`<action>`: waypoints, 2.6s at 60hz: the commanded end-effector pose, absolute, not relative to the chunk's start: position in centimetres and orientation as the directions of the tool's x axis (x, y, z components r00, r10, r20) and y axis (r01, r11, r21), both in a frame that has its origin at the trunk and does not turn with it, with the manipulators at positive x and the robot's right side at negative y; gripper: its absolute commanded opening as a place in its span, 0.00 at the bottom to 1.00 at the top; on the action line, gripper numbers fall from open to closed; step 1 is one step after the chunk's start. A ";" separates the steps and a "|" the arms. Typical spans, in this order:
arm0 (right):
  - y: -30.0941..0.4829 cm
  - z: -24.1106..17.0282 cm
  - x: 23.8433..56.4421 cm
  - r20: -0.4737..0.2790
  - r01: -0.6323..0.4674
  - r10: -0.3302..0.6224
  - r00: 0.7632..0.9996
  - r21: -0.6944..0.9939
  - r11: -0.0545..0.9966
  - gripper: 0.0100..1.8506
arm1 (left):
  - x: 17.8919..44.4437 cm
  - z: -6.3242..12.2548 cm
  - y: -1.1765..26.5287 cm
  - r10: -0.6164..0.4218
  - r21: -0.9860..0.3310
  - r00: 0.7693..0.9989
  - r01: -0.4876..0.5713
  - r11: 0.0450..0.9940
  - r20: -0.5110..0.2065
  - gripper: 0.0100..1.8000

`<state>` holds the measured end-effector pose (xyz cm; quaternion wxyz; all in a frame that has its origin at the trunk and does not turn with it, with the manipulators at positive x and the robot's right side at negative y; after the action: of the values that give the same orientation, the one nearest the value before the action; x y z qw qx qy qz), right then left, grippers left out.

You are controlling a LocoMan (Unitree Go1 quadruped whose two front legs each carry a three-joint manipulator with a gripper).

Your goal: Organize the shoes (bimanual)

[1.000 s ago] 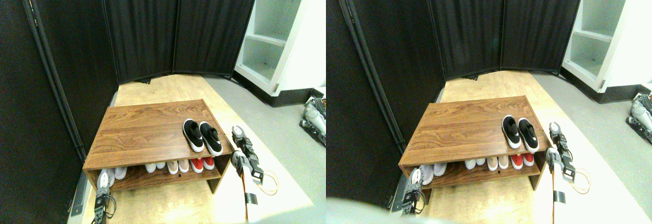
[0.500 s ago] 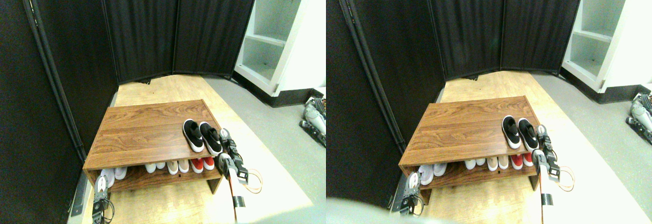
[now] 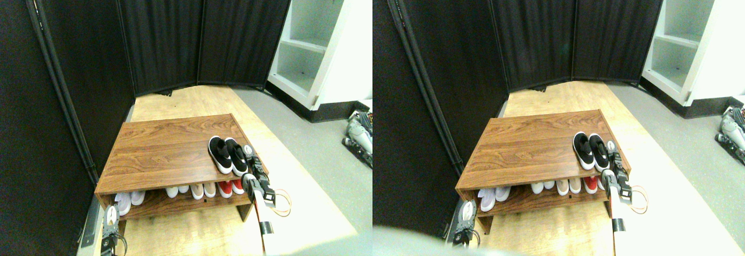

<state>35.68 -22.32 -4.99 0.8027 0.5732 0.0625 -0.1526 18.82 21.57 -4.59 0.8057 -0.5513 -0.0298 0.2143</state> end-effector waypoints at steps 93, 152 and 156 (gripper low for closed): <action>-21.8 0.4 22.7 -0.031 0.045 -0.046 0.998 0.935 0.351 0.00 | 23.3 -4.4 19.6 0.256 -0.918 0.942 -0.285 0.276 -0.215 0.00; -21.3 0.4 23.4 -0.033 0.045 -0.040 0.999 0.928 0.369 0.00 | 22.3 -4.3 20.2 0.274 -0.918 0.936 -0.296 0.264 -0.223 0.00; -21.2 0.4 23.5 -0.032 0.046 -0.045 0.998 0.933 0.358 0.00 | 22.3 -4.3 20.2 0.265 -0.919 0.939 -0.290 0.267 -0.219 0.00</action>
<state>23.17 -21.44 -0.01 0.8226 0.5674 0.0129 -0.0347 21.89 20.29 -5.10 0.7906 -0.5809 0.0249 0.1921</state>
